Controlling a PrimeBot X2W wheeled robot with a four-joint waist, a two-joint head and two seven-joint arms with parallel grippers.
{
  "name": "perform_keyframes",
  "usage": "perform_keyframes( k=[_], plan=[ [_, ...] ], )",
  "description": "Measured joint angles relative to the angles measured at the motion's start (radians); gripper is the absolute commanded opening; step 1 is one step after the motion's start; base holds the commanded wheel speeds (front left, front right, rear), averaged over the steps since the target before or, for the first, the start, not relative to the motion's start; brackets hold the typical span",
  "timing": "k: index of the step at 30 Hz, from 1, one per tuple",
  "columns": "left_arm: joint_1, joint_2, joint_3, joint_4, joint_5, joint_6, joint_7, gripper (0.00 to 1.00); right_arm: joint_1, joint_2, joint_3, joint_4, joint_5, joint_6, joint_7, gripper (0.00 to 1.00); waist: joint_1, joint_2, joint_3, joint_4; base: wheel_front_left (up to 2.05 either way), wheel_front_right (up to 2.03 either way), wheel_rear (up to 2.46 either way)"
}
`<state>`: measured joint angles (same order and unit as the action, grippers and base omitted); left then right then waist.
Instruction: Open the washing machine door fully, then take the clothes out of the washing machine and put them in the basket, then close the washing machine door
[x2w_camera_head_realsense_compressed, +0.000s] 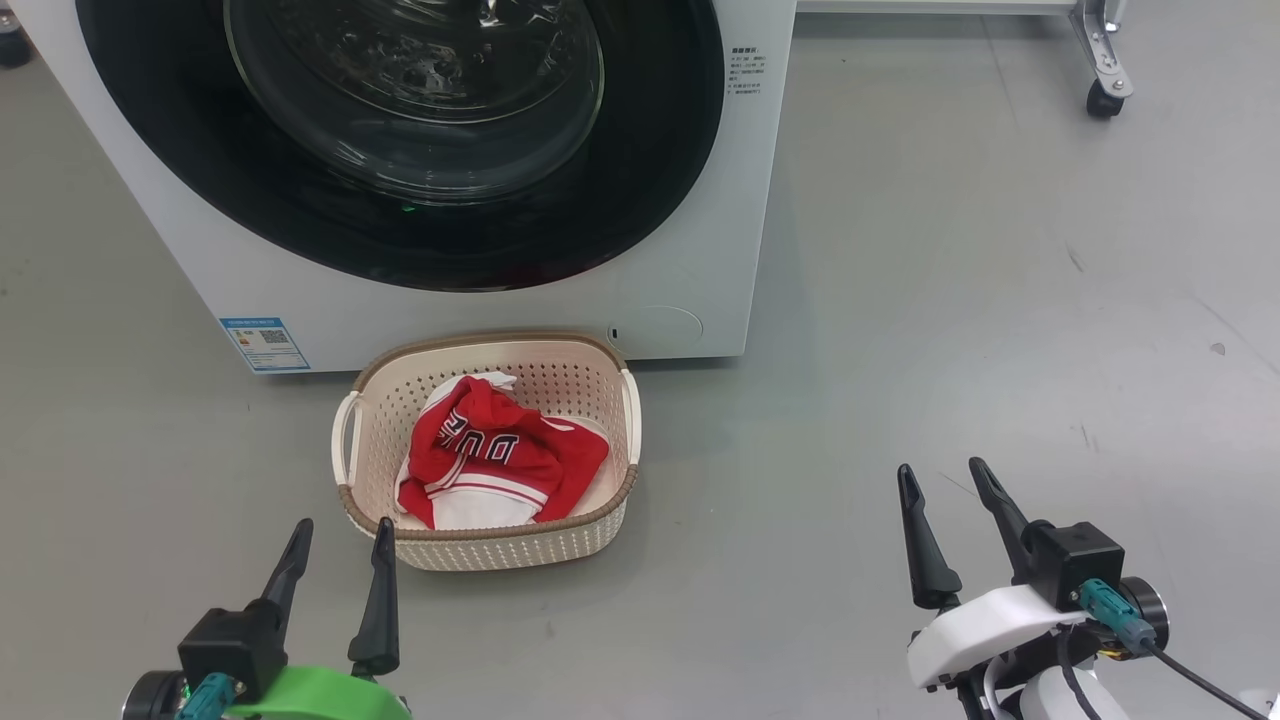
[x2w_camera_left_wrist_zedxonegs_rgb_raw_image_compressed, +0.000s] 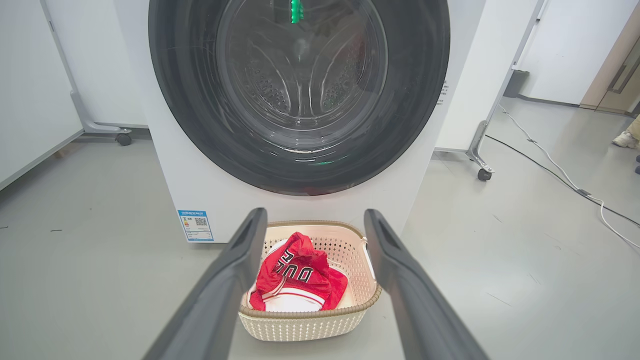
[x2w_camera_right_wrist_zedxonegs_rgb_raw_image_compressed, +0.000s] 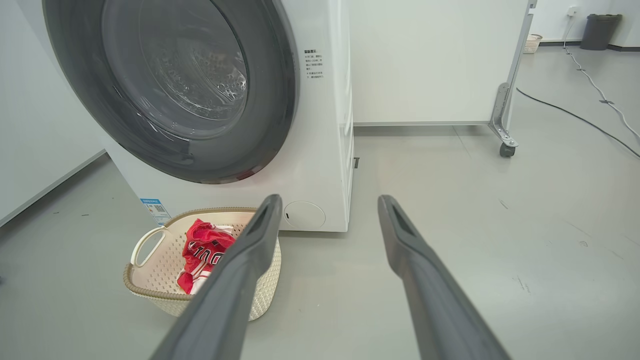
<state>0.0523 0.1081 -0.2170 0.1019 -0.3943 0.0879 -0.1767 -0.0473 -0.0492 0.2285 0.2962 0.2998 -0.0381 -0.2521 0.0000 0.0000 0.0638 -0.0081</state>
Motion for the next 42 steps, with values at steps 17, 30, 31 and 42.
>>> perform_keyframes(
  k=[17,30,31,42],
  plan=[
    [0.008,-0.009,-0.010,0.024,0.009,0.005,0.010,0.00,0.030,0.005,0.003,0.013,0.000,0.000,0.000,0.00,0.0000,0.0000,0.004,0.006,0.00,0.00,0.00],
    [0.019,-0.020,0.000,0.033,-0.132,-0.015,0.022,0.00,0.057,0.008,-0.007,-0.003,0.140,0.018,0.011,0.00,0.0000,0.0000,-0.004,0.006,0.00,0.00,0.00],
    [0.019,-0.021,0.003,0.033,-0.148,-0.018,0.023,0.00,0.057,0.008,-0.011,-0.005,0.156,0.019,0.015,0.00,0.0000,0.0000,-0.004,0.006,0.00,0.00,0.00],
    [0.019,-0.026,0.036,0.038,-0.284,-0.040,0.054,0.00,0.057,0.009,-0.053,-0.015,0.321,0.028,0.055,0.00,0.0000,0.0000,-0.011,0.006,0.00,0.00,0.00]
  ],
)
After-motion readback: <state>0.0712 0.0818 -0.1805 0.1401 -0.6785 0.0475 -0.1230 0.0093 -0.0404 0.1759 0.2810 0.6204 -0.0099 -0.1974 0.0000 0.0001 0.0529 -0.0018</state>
